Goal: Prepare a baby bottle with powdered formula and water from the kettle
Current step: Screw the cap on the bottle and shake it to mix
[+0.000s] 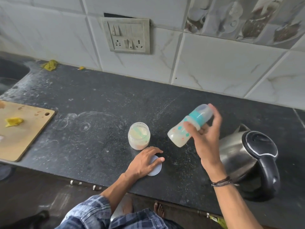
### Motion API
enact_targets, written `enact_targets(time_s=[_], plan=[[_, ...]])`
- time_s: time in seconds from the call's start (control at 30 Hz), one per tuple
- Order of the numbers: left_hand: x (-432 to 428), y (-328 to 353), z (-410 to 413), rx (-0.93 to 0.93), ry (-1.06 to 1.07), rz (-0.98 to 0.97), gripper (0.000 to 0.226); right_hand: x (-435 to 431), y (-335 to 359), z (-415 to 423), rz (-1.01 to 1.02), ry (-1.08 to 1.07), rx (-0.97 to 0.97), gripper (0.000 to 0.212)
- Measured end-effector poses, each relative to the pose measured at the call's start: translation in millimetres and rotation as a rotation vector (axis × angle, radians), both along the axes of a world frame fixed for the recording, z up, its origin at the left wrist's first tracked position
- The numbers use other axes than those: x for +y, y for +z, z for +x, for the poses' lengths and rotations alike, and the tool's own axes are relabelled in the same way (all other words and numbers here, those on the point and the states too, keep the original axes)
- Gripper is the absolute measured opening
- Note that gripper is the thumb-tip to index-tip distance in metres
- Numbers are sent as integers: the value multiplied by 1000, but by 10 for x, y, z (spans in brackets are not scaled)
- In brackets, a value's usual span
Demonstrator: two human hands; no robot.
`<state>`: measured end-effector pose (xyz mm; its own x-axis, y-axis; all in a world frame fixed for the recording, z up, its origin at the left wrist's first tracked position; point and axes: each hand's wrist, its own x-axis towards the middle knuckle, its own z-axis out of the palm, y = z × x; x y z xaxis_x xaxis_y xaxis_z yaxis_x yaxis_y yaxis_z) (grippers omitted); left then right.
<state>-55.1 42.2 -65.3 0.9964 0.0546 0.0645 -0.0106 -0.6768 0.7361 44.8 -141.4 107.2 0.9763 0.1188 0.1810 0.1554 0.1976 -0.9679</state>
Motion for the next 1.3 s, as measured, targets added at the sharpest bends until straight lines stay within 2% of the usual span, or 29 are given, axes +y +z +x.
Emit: enact_targets(time_s=[0.13, 0.17, 0.27, 0.4, 0.47, 0.73, 0.83, 0.97, 1.1, 1.3], plan=[[-10, 22, 38, 13, 3, -10, 50, -41, 13, 44, 239, -208, 25, 91], [-13, 16, 31, 10, 11, -8, 50, -17, 18, 47, 236, -206, 48, 90], [3, -6, 15, 3, 8, -2, 52, -24, -170, 67, 18, -36, 110, 78], [-9, 25, 34, 15, 5, -6, 56, -108, -249, 163, 122, -135, 151, 80], [-2, 13, 25, 4, 9, 0, 57, -98, -276, 178, 48, -138, 126, 79], [7, 9, 30, -16, -4, 13, 55, -110, -721, 170, -621, 8, -58, 89], [10, -13, 25, -15, -4, 17, 50, -110, -924, 129, -802, 16, -153, 88], [7, -29, 29, -19, -9, 22, 48, -111, -1158, 70, -937, -10, -300, 86], [9, -35, 34, -28, -5, 24, 48, -98, -1248, 20, -971, -40, -390, 86], [6, -41, 37, -24, 0, 19, 49, -56, -1293, 14, -956, -42, -331, 106]])
